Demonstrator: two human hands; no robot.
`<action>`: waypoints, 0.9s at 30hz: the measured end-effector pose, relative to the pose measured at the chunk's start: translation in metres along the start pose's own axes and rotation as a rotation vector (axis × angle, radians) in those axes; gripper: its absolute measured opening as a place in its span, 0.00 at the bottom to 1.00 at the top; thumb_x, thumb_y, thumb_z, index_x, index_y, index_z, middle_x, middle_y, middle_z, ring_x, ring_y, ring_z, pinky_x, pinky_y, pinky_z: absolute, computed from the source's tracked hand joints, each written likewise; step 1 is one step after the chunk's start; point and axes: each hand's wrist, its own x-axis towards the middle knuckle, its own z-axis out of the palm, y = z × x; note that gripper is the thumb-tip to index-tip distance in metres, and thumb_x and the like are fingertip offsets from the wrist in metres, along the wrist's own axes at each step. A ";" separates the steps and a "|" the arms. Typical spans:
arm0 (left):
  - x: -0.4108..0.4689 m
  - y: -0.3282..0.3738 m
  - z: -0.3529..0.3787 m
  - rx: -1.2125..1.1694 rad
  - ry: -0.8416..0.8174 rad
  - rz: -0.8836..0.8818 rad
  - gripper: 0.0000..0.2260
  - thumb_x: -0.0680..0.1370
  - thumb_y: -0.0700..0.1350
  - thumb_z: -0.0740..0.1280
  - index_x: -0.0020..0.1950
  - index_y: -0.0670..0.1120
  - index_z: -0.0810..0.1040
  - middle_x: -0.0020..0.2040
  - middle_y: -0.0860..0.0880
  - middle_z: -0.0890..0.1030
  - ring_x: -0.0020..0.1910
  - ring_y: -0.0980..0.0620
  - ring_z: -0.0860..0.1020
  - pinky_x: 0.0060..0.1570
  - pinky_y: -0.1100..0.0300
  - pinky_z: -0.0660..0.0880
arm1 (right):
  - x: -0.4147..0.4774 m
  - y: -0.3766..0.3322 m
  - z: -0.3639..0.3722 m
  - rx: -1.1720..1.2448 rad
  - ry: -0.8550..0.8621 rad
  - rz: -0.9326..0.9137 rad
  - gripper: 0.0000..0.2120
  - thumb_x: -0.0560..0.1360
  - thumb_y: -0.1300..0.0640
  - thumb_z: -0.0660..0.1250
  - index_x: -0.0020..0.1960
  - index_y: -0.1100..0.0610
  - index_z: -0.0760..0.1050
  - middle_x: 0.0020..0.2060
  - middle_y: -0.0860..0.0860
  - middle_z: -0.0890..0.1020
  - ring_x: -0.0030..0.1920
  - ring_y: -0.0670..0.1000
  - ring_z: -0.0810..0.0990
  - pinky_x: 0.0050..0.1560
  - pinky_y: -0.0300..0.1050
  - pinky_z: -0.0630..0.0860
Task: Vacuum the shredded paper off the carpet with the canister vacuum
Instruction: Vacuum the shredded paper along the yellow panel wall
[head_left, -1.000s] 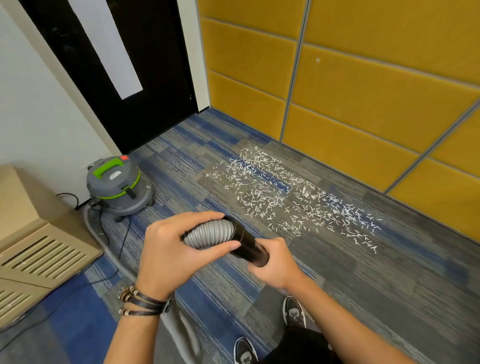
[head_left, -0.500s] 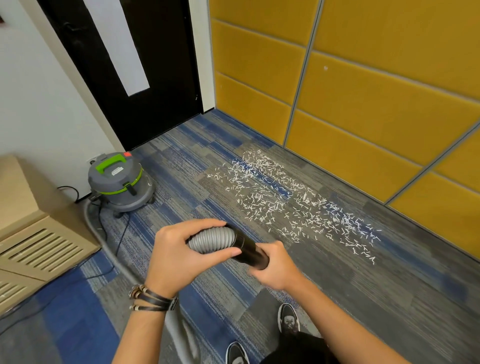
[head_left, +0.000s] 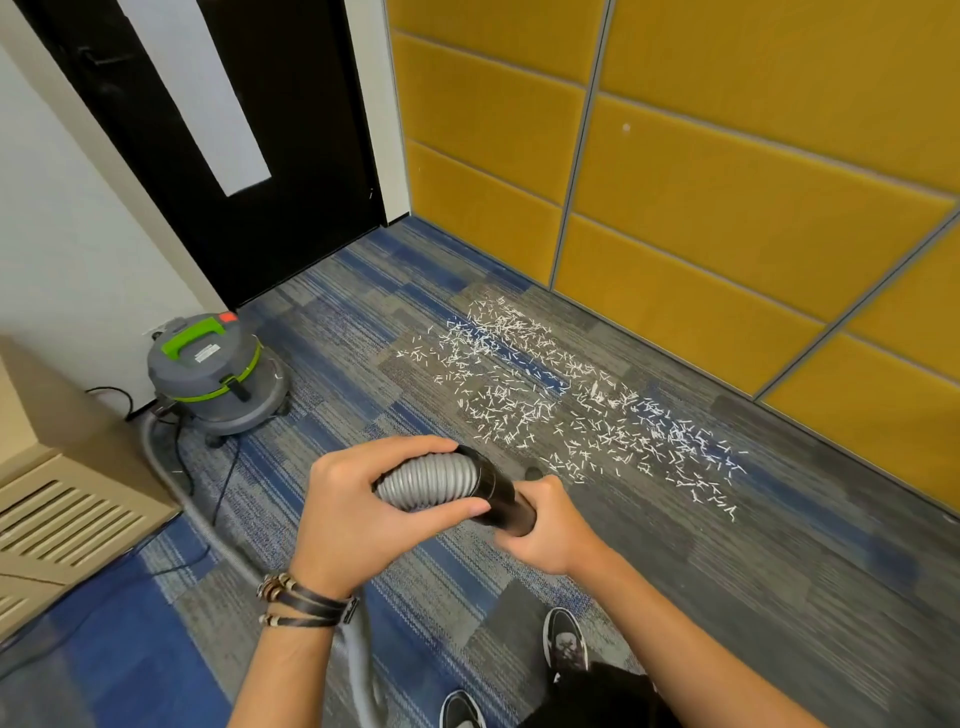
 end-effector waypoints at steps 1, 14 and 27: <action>0.001 -0.001 0.004 -0.017 -0.007 -0.013 0.21 0.65 0.62 0.83 0.54 0.56 0.87 0.49 0.62 0.87 0.49 0.60 0.86 0.53 0.63 0.80 | -0.003 0.005 -0.005 -0.015 0.001 0.001 0.20 0.65 0.68 0.70 0.31 0.46 0.66 0.23 0.42 0.69 0.24 0.45 0.66 0.30 0.36 0.60; 0.023 0.006 0.025 0.082 0.019 0.031 0.20 0.68 0.59 0.83 0.55 0.51 0.88 0.49 0.59 0.87 0.48 0.60 0.86 0.53 0.64 0.79 | 0.011 0.012 -0.033 -0.010 0.012 -0.001 0.19 0.65 0.66 0.70 0.31 0.45 0.66 0.22 0.41 0.69 0.23 0.45 0.67 0.29 0.37 0.61; 0.044 0.018 0.060 -0.017 -0.091 0.065 0.22 0.65 0.60 0.84 0.54 0.54 0.88 0.50 0.61 0.87 0.49 0.61 0.86 0.51 0.60 0.82 | -0.007 0.039 -0.062 0.036 0.047 0.034 0.13 0.65 0.66 0.71 0.31 0.55 0.68 0.24 0.44 0.69 0.25 0.45 0.65 0.28 0.43 0.60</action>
